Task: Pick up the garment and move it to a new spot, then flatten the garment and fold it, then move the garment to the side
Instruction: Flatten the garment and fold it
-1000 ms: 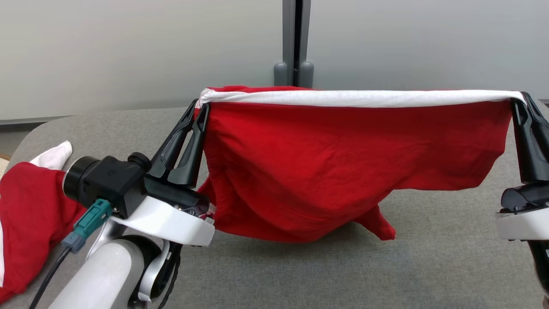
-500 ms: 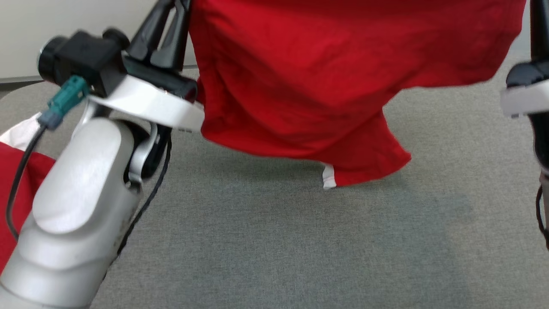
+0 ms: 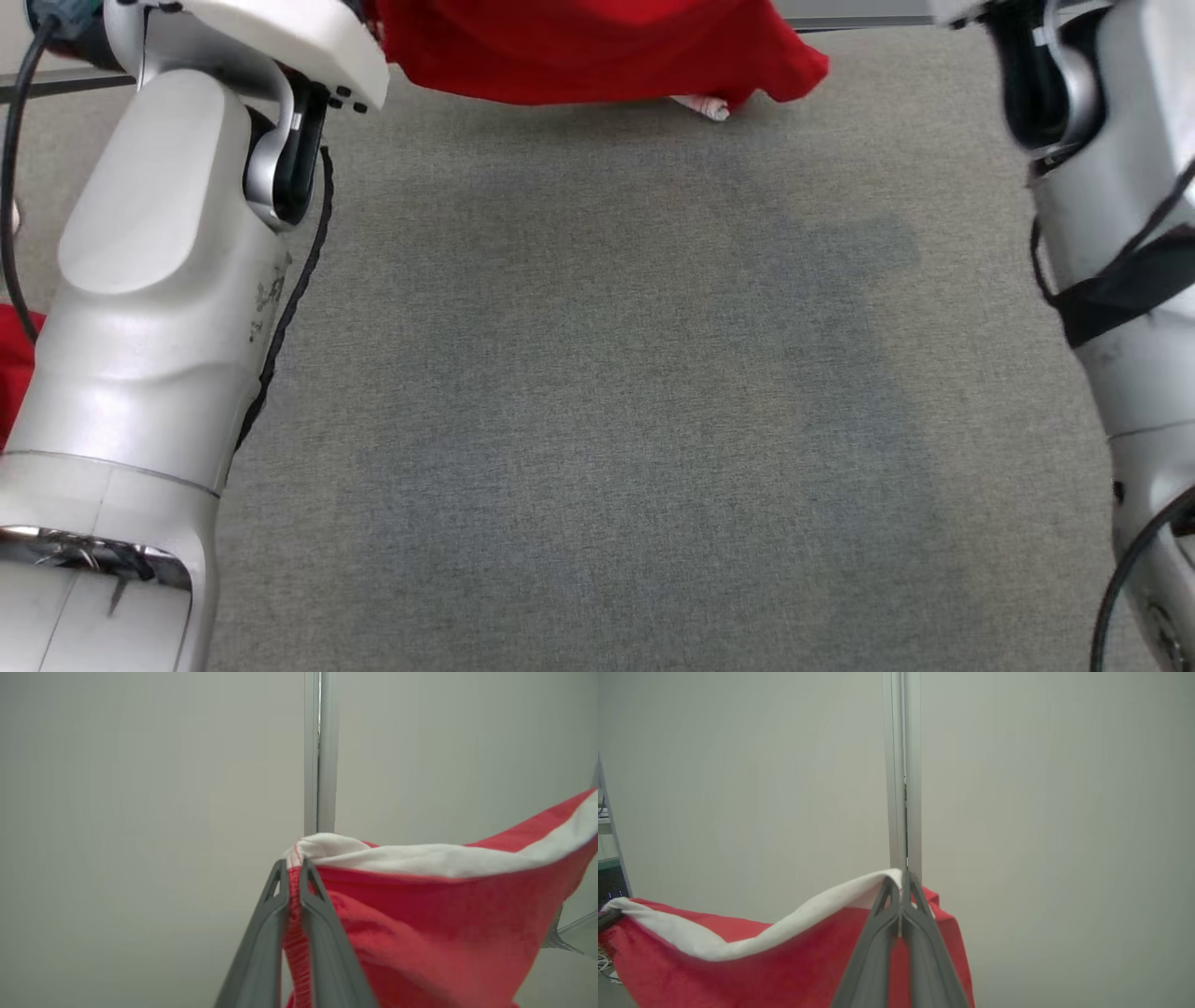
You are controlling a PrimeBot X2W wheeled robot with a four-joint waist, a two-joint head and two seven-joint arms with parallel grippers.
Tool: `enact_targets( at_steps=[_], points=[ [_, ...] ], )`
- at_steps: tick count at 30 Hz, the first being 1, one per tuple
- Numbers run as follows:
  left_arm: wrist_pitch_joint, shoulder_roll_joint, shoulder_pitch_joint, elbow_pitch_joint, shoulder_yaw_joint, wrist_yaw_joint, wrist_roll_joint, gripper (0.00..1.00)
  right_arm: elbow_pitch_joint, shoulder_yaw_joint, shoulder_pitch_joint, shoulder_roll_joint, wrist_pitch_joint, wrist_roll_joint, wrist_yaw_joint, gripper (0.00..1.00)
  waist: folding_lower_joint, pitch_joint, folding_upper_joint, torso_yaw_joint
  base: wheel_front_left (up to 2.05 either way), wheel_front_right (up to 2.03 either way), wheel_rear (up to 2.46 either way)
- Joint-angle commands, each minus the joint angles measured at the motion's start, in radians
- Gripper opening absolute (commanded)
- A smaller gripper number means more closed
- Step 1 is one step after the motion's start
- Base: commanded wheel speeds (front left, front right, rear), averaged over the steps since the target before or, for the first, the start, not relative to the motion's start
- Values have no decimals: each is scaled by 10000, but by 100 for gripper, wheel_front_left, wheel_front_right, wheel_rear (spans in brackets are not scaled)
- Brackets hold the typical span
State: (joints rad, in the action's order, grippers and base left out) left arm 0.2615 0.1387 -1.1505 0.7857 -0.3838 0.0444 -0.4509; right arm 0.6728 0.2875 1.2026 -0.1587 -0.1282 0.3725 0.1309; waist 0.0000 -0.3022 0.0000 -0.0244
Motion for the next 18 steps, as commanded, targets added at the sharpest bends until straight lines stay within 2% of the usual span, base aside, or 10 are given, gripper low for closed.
enact_targets(
  at_steps=[1, 5, 9, 14, 18],
  points=[
    [39, -34, 94, 413, 127, 61, 59, 0, 549, 224, 104, 204, -194, 142, -3, 0, 0, -54, 0, -91, 0, 0, 0],
    [45, -321, 770, 1690, 557, 230, 59, 0, 2349, 1136, -466, 730, -694, 706, -3, 0, 0, -115, 0, -168, 0, 0, 0],
    [45, -507, 1615, 2003, 853, 290, 189, 0, 3085, 1737, -1239, 911, -1074, 1273, -3, 0, 0, -89, 0, -145, 0, 0, 0],
    [46, -654, 2659, 1589, 1203, 339, 425, 0, 3137, 2233, -2324, 929, -1321, 1706, -3, 0, 0, 30, 0, -69, 0, 0, 0],
    [45, -738, 3978, 730, 1513, 402, 786, 0, 2453, 2187, -3626, 842, -1381, 2274, -3, 0, 0, 209, 0, -41, 0, 0, 0]
  ],
)
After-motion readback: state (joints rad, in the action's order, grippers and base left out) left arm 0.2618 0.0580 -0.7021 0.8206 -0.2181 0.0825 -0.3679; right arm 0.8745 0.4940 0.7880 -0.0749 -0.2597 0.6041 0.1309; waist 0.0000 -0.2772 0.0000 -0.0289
